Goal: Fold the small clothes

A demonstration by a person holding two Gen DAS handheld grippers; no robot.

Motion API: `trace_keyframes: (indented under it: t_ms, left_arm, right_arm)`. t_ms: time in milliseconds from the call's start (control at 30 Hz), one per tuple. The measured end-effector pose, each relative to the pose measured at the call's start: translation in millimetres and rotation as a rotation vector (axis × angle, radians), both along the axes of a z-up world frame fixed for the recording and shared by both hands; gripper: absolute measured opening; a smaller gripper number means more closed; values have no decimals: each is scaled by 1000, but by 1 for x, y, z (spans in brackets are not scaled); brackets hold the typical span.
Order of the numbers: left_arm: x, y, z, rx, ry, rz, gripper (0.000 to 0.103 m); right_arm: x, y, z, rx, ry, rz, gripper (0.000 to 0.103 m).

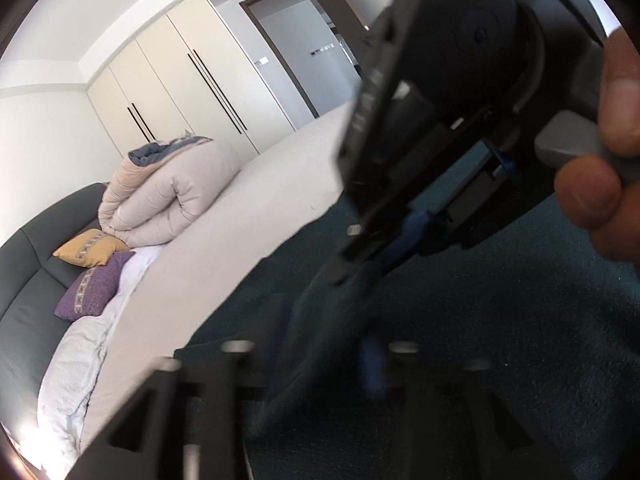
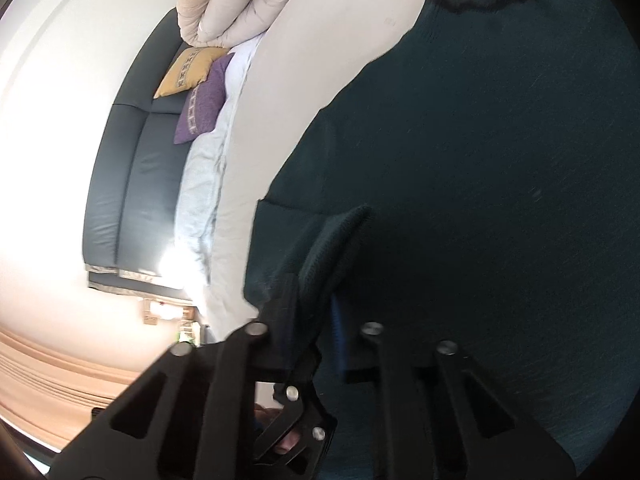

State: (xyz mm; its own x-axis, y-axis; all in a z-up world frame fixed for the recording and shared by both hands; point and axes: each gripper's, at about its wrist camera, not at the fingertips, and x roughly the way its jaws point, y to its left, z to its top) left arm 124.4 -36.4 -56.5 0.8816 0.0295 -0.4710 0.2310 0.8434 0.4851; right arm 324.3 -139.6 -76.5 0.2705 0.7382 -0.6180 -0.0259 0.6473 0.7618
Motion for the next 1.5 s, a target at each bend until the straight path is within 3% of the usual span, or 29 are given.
trace_keyframes:
  t_ms: [67, 133, 267, 367, 433, 500, 567, 633, 733, 800, 867, 1000, 1133, 1233, 1300, 1333, 1367, 1433, 1500]
  left_arm:
    - [-5, -1, 5, -6, -25, -11, 86]
    - [-14, -3, 12, -2, -64, -35, 95]
    - [-29, 4, 26, -58, -68, -80, 95]
    - [-24, 31, 40, -196, -32, -38, 94]
    - [-14, 60, 51, -327, 2, 18, 87]
    - [4, 96, 58, -470, 61, 89, 67]
    - [24, 129, 56, -589, 136, 164, 30]
    - [46, 158, 55, -678, 201, 236, 14]
    - [60, 179, 56, -722, 209, 286, 12]
    - [60, 177, 54, -719, 205, 285, 12]
    - [63, 179, 50, -742, 211, 282, 12]
    - [59, 172, 37, -785, 262, 268, 12]
    - [49, 164, 27, -764, 297, 255, 15]
    - [45, 168, 21, -779, 307, 261, 18]
    - [44, 172, 18, -791, 314, 265, 19]
    - [43, 173, 17, -793, 314, 265, 19]
    - [43, 173, 17, -796, 314, 264, 19]
    - [41, 174, 17, -798, 314, 261, 19]
    - [39, 175, 17, -795, 313, 259, 19]
  right_arm:
    - [1, -8, 3, -22, -14, -22, 8]
    - [4, -21, 8, -45, -30, -47, 8]
    - [2, -66, 17, -130, -54, -105, 8]
    - [7, -98, 24, -188, -61, -152, 8]
    - [10, -122, 26, -224, -60, -184, 8]
    - [11, -148, 27, -257, -59, -218, 8]
    - [13, -179, 27, -272, -50, -260, 8]
    - [10, -203, 24, -291, -39, -296, 8]
    - [6, -229, 19, -301, -24, -328, 8]
    - [0, -242, 14, -252, -12, -326, 8]
    - [-2, -230, 13, -172, -16, -257, 8]
    - [4, -188, 5, -187, 23, -151, 9]
    - [17, -176, -12, -147, 93, -138, 9]
    - [15, -170, -15, -153, 58, -138, 24]
    - [10, -163, -12, -109, 3, -146, 66]
    - [6, -158, -7, -99, -39, -171, 76]
    - [1, -157, 1, -94, -97, -206, 82]
    - [-3, -154, 11, -86, -184, -204, 82]
    - [-2, -151, 10, -113, -148, -180, 82]
